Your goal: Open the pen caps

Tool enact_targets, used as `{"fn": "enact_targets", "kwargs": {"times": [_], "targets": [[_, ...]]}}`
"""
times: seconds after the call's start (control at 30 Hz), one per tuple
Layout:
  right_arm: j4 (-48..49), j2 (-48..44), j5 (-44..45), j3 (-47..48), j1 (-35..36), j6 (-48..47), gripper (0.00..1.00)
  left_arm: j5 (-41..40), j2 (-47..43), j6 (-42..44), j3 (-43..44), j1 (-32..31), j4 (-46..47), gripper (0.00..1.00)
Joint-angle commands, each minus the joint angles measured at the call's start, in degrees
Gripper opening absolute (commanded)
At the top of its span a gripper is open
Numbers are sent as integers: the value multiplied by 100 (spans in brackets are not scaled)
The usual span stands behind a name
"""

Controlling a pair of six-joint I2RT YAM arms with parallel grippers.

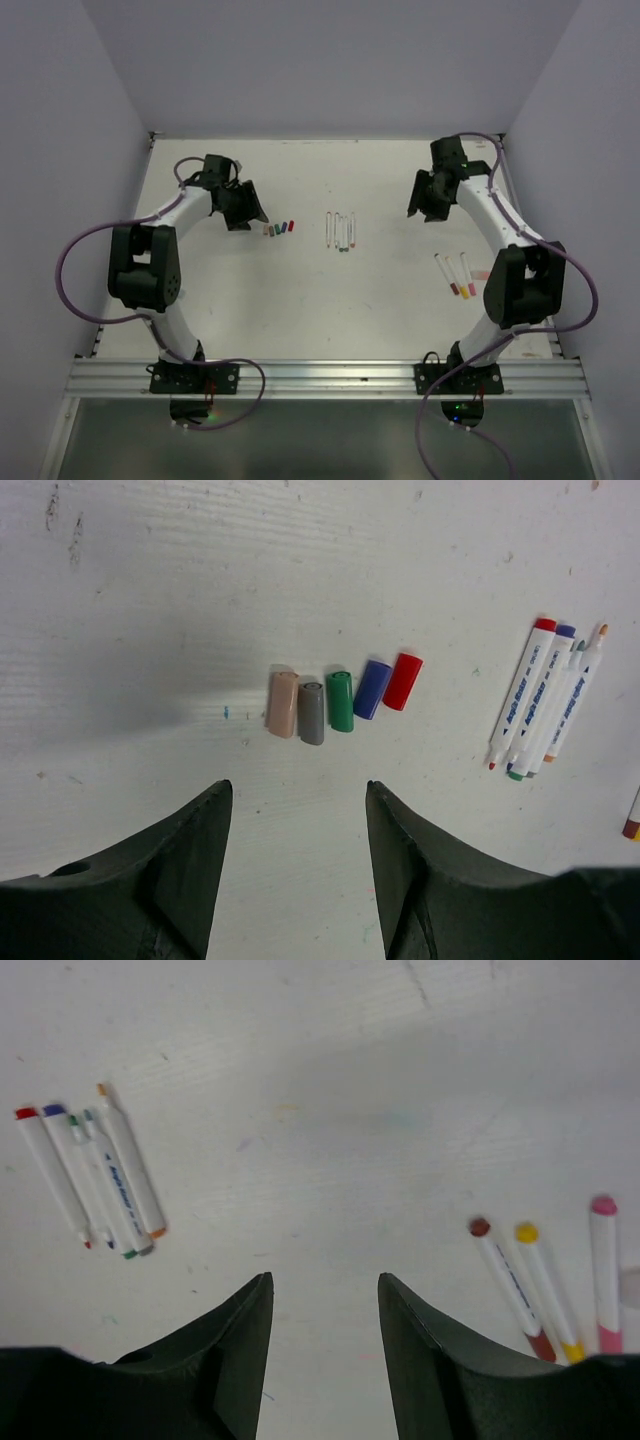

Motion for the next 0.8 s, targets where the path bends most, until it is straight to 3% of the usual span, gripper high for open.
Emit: {"fn": "enact_targets", "kwargs": {"times": [0.0, 0.3, 0.77], "targets": [[-586, -295, 646, -591, -94, -212, 50, 356, -74, -173, -126, -14, 387, 59], [-621, -498, 954, -1119, -490, -722, 59, 576, -74, -191, -152, -14, 379, 59], [-156, -217, 277, -1673, -851, -1320, 49, 585, -144, -226, -187, -14, 388, 60]]}}
